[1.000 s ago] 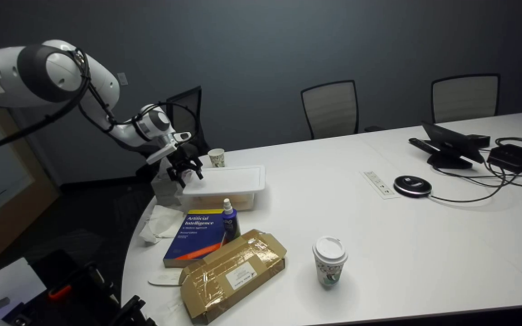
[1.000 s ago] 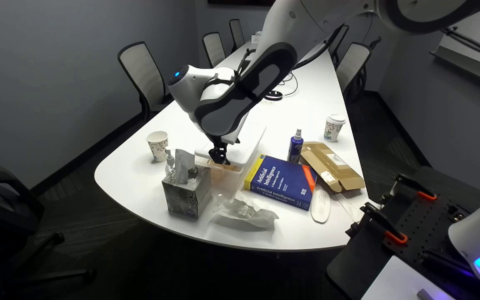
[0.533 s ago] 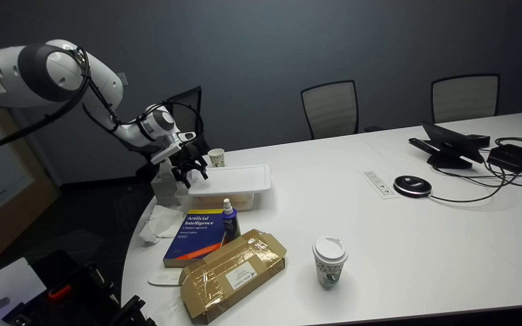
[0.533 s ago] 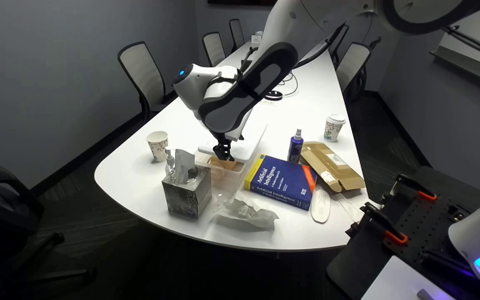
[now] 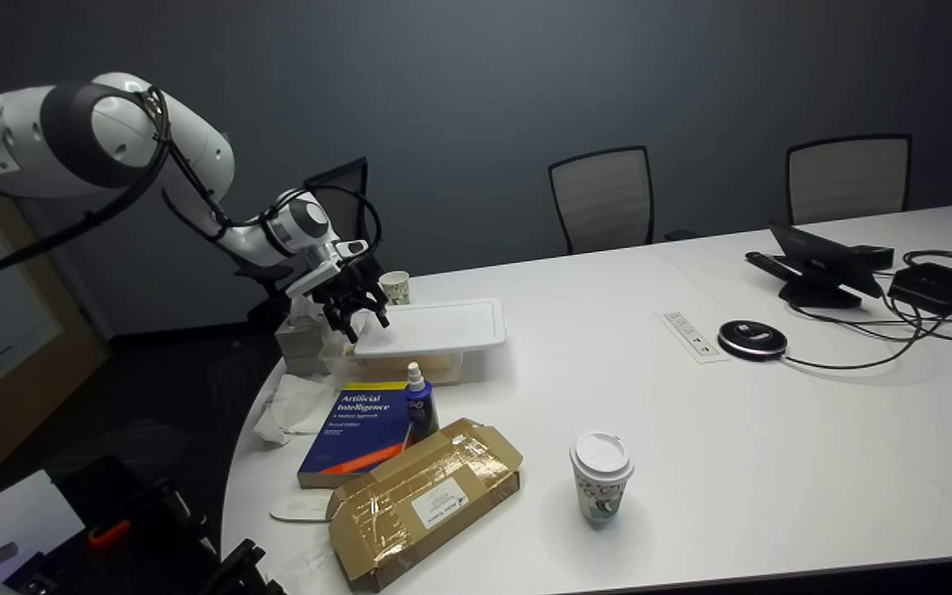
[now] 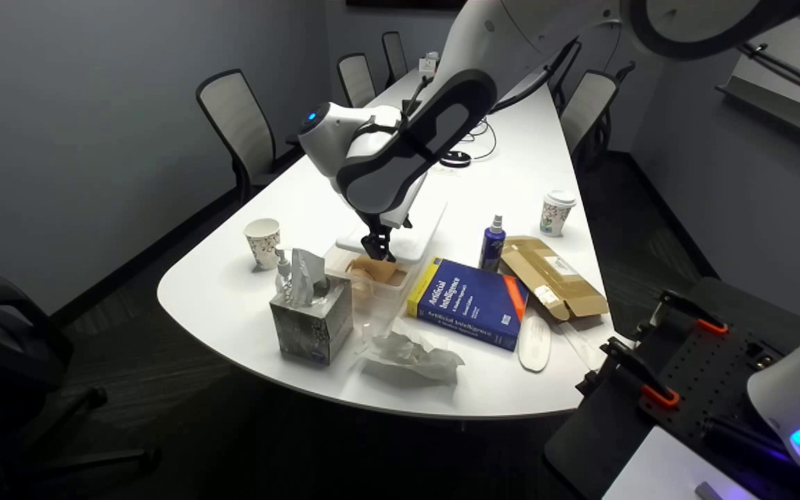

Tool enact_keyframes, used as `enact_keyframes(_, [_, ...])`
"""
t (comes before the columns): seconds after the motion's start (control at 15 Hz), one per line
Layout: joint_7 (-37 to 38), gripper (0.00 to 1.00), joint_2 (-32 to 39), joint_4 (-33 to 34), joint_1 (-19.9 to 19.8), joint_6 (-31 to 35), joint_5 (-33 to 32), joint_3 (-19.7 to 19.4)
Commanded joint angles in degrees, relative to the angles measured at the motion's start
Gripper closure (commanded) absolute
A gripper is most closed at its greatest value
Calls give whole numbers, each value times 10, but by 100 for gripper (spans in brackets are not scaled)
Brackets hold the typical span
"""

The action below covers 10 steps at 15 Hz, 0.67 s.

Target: Slide the lid off of the plastic box

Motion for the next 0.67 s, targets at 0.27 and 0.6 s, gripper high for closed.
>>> enact_keyframes(0.27, [-31, 0, 25, 55, -16, -28, -4, -5])
enact_keyframes(0.6, [-38, 0, 30, 69, -21, -32, -4, -6])
